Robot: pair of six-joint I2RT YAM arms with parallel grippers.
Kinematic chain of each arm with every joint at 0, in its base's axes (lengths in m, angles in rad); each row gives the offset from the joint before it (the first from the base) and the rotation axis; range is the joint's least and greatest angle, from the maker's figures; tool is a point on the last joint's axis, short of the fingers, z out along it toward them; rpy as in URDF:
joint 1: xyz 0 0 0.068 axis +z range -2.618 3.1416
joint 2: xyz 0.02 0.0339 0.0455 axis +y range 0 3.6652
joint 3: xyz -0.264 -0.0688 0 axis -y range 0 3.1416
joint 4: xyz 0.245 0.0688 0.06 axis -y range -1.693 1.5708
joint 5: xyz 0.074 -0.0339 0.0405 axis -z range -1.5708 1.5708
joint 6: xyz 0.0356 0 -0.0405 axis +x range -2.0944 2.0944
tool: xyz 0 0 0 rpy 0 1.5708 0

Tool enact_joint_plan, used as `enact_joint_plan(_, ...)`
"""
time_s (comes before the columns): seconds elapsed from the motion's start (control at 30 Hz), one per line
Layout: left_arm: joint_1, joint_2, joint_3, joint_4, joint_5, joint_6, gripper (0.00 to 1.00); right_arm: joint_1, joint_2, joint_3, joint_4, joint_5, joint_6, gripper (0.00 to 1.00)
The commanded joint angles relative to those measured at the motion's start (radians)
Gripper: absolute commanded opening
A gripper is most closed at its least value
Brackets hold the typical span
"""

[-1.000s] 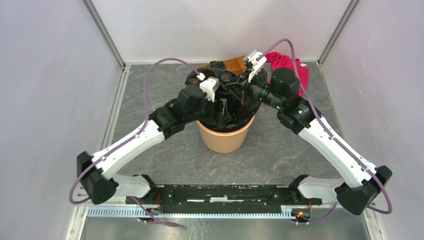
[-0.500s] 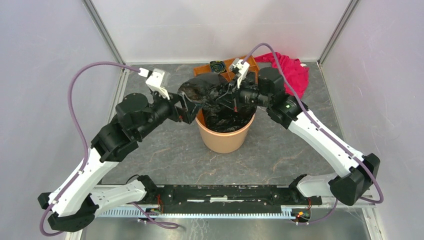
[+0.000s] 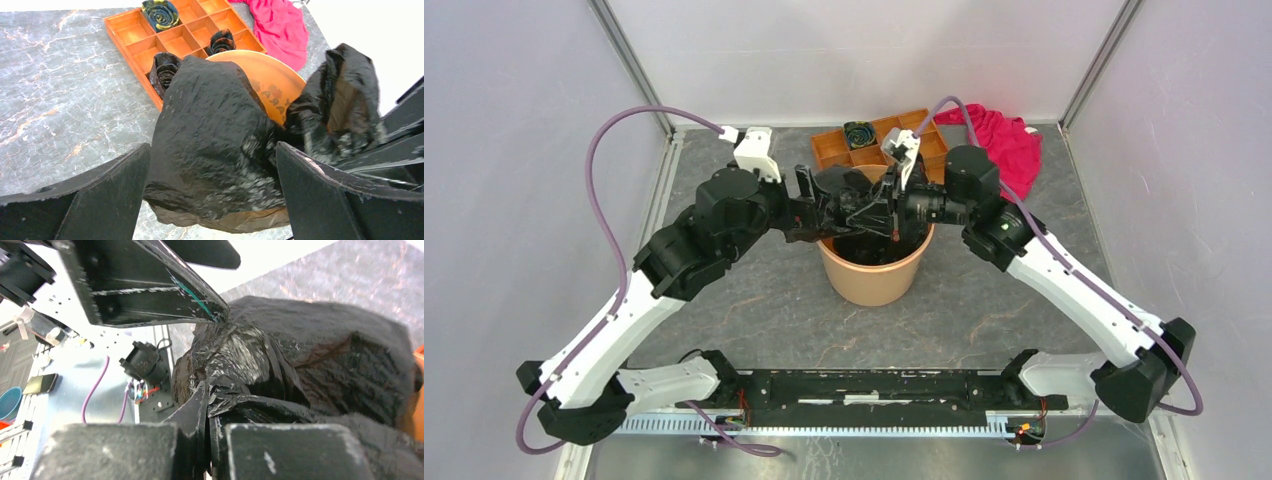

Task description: Put the trash bags into the trash bin

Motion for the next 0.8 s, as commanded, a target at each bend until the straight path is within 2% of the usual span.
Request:
enact_joint_plan(0.0, 0.004, -0.052, 0.026, -0.011, -0.047, 0.008, 1.00, 0.000, -0.036, -0.042, 0.096, 0.015, -0.005, 0.01)
enact_joint_plan(0.1, 0.008, -0.011, 0.099, -0.052, -0.075, 0.064, 1.00, 0.000, 0.019, -0.074, 0.022, 0.058, -0.016, 0.01)
enact_joint_plan(0.17, 0.041, 0.070, 0.196, -0.128, -0.066, 0.096, 1.00, 0.001, 0.028, -0.090, -0.008, 0.070, -0.028, 0.01)
enact_joint_plan(0.27, 0.181, 0.196, 0.338, -0.205, 0.096, 0.119, 0.99, 0.001, -0.036, -0.113, -0.002, 0.133, -0.031, 0.01)
enact_joint_plan(0.33, 0.232, 0.206, 0.326, -0.121, 0.202, 0.123, 1.00, 0.001, -0.090, -0.128, 0.024, 0.156, -0.024, 0.01)
enact_joint_plan(0.47, 0.238, 0.272, 0.327, -0.010, 0.328, 0.103, 1.00, 0.003, -0.150, -0.136, 0.047, 0.166, -0.023, 0.01)
enact_joint_plan(0.53, 0.238, 0.321, 0.314, 0.023, 0.446, 0.087, 0.99, 0.001, -0.154, -0.128, 0.046, 0.169, -0.033, 0.01)
enact_joint_plan(0.67, 0.238, 0.388, 0.228, 0.084, 0.588, 0.040, 0.90, 0.001, -0.159, -0.106, 0.045, 0.213, -0.048, 0.01)
enact_joint_plan(0.77, 0.235, 0.407, 0.136, 0.139, 0.654, 0.011, 0.85, 0.000, -0.186, -0.107, 0.033, 0.335, -0.055, 0.01)
